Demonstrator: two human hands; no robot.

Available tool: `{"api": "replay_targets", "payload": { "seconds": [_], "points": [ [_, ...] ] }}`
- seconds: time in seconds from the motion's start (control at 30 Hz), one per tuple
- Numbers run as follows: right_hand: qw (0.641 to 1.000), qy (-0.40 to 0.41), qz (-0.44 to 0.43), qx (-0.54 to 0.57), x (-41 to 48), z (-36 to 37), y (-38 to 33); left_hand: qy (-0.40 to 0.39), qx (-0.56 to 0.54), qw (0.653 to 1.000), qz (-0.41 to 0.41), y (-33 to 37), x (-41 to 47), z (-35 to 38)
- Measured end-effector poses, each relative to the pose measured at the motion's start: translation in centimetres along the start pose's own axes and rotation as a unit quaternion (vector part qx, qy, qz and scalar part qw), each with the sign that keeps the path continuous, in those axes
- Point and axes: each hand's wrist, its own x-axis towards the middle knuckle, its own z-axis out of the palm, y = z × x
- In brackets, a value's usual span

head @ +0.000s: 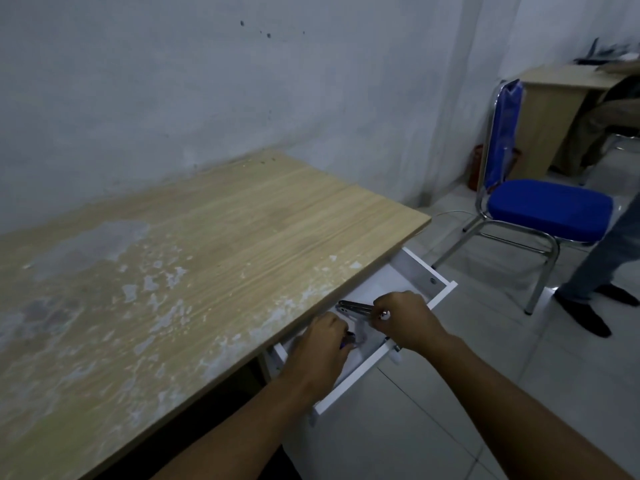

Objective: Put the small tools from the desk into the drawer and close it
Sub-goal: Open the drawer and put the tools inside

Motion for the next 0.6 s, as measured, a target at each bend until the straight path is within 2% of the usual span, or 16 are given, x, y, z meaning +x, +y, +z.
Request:
{"api": "replay_targets", "payload": {
  "seconds": [0.23,0.33,0.4,0.47,0.53,0.6],
  "points": [
    [0.995,0.039,0.041,0.086,-1.1,-0.4,1.0,-0.016,0.035,0.999,-0.019,-1.1,0.2,0.6],
    [0.985,0.126,0.031,0.114,-2.2,-0.5,1.9,-0.032,0.065,0.997,-0.020,-1.3,0.2,0.7],
    [0.967,0.210,0.048,0.140,-3.3,-0.1,2.5,-0.034,0.069,0.997,-0.019,-1.4,0.2,0.7],
    [0.935,0.265,0.101,0.215,-4.8,0.6,3.1,-0.034,0.059,0.998,-0.003,-1.1,0.0,0.6],
    [0.901,0.270,0.169,0.294,-6.2,1.7,3.4,-0.028,0.035,0.999,0.020,-0.5,-0.3,0.2],
    [0.888,0.247,0.208,0.326,-7.3,3.2,3.7,-0.007,0.007,0.999,0.045,0.3,-0.8,-0.4]
  ]
}}
